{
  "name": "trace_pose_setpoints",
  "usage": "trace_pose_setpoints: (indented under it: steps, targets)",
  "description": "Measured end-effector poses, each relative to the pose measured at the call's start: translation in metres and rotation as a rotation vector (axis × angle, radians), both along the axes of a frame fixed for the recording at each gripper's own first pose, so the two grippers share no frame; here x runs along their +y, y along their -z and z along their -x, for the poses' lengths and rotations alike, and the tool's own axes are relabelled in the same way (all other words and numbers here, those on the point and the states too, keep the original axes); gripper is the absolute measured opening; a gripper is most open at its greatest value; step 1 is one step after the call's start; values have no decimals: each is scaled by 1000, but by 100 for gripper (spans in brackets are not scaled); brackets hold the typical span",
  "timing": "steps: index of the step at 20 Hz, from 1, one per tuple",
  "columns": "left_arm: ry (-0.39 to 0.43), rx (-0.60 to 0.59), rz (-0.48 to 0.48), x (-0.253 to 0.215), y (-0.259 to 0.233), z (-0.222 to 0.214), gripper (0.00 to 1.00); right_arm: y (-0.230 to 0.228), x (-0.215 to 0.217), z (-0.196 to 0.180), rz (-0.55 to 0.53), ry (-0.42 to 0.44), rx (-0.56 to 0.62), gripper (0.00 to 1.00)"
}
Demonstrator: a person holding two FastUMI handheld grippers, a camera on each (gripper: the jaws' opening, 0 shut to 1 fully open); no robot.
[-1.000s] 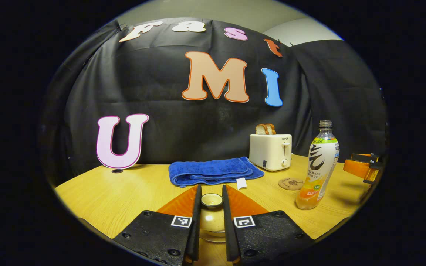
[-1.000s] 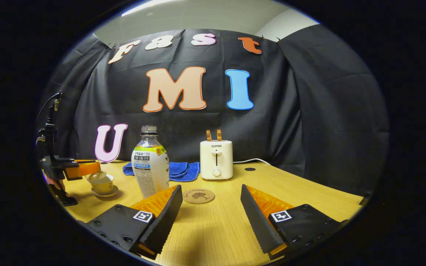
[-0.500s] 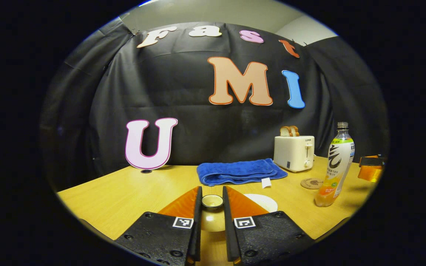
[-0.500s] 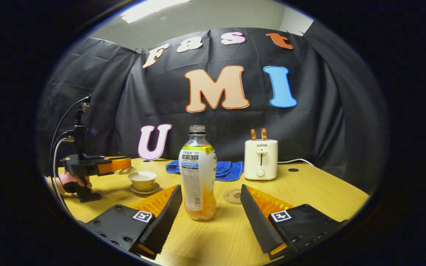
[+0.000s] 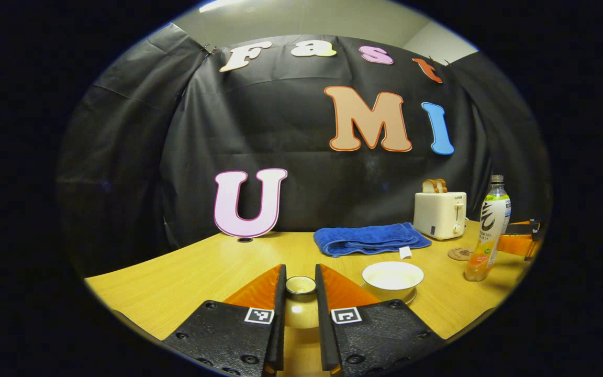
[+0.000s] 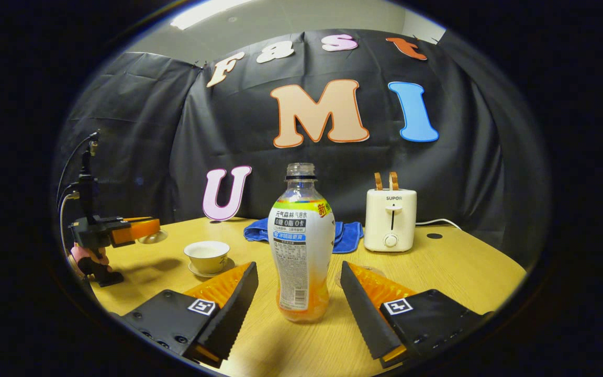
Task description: Open the teacup lid with one hand, grasp the water bottle and pour water into the teacup with the other hand; after pouring, place the water bottle on the coaster and then close the teacup lid.
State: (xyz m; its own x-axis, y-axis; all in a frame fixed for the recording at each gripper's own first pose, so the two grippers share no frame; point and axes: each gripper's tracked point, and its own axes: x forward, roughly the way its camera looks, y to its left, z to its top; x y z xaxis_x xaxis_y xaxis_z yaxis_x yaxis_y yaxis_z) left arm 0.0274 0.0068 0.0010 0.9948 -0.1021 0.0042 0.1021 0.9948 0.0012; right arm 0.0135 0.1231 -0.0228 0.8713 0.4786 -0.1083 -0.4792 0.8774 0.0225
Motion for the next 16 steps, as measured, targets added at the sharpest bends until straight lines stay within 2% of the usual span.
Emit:
trace_pose_setpoints:
  steps: [9, 10, 11, 14, 15, 16]
  targets:
    - [-59, 0, -2, 27, 1, 7, 25, 20, 12, -30, 66, 95, 103, 97]
    - [-60, 0, -2, 27, 2, 7, 25, 19, 12, -32, 67, 108, 99, 100]
    - [-62, -2, -2, 27, 1, 8, 25, 20, 12, -34, 70, 118, 102, 98]
    - [-66, 1, -3, 29, 2, 8, 24, 19, 13, -30, 74, 132, 104, 74]
    - [-69, 1, -3, 30, 2, 8, 25, 21, 13, -36, 78, 142, 105, 73]
    - [-70, 1, -2, 29, 3, 7, 25, 21, 11, -36, 80, 157, 104, 67]
